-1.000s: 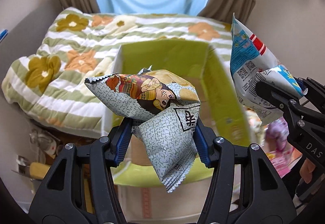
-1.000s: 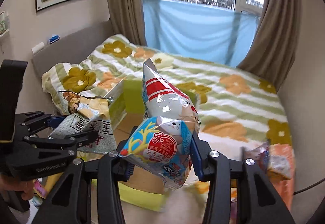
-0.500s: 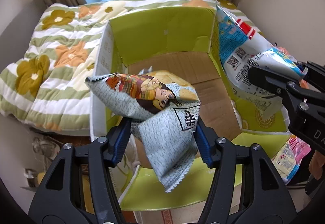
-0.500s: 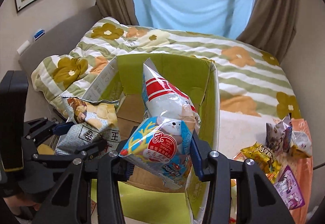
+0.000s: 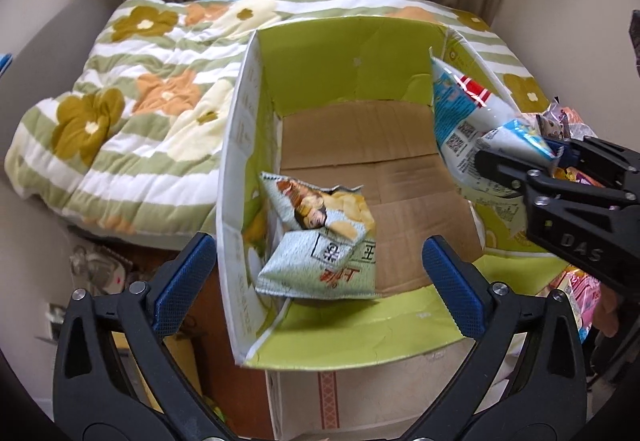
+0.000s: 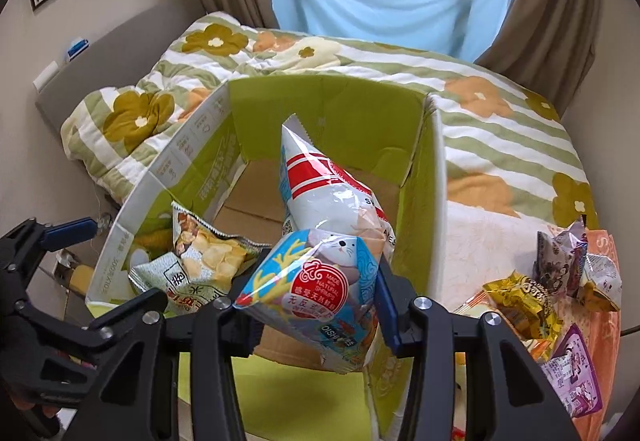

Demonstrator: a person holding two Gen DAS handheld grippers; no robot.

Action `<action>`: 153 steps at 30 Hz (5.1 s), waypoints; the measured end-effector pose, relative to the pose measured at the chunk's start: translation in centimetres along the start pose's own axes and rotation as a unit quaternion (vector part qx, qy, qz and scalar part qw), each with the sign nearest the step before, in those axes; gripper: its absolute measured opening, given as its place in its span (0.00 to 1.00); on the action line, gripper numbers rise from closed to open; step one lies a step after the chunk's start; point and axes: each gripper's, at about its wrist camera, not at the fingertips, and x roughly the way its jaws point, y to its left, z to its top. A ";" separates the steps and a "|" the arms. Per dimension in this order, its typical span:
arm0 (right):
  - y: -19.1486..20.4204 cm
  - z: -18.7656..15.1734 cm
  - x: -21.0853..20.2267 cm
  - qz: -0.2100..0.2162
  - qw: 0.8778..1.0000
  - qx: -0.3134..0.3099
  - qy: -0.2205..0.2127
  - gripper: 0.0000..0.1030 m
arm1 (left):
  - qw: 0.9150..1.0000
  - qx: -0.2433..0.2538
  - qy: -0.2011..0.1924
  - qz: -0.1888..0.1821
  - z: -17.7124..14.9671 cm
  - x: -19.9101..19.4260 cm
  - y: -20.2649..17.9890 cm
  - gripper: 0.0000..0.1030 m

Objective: Organize snacks
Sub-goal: 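Carry both bags over the cardboard box and open both tools to drop them, then move both tools back to the snack pile on the table, then grasp a blue-white printed bag with the left tool while the right tool grasps a pink bag, then carry both bags over the cardboard box and open both tools to drop them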

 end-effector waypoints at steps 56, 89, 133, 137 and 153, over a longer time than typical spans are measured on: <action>-18.0 -13.8 -15.2 0.052 0.997 0.058 0.025 0.96 | 0.985 0.117 0.024 -0.124 -10.2 -7.6 -22.2 0.99; -21.4 -21.4 -2.8 0.177 0.962 0.165 0.124 0.96 | 0.951 0.188 0.119 -0.213 -14.5 4.9 -27.4 0.98; -25.4 -23.4 -6.3 0.243 0.931 0.266 0.061 0.32 | 0.975 0.126 0.100 -0.155 -14.0 1.2 -22.1 0.80; -25.1 -23.3 -7.6 0.253 0.930 0.260 0.053 0.31 | 0.980 0.095 0.090 -0.149 -13.8 -0.3 -21.0 0.80; -23.6 -18.7 -13.4 0.308 0.930 0.199 -0.022 0.31 | 0.995 0.019 -0.004 -0.095 -13.4 -9.3 -18.3 0.80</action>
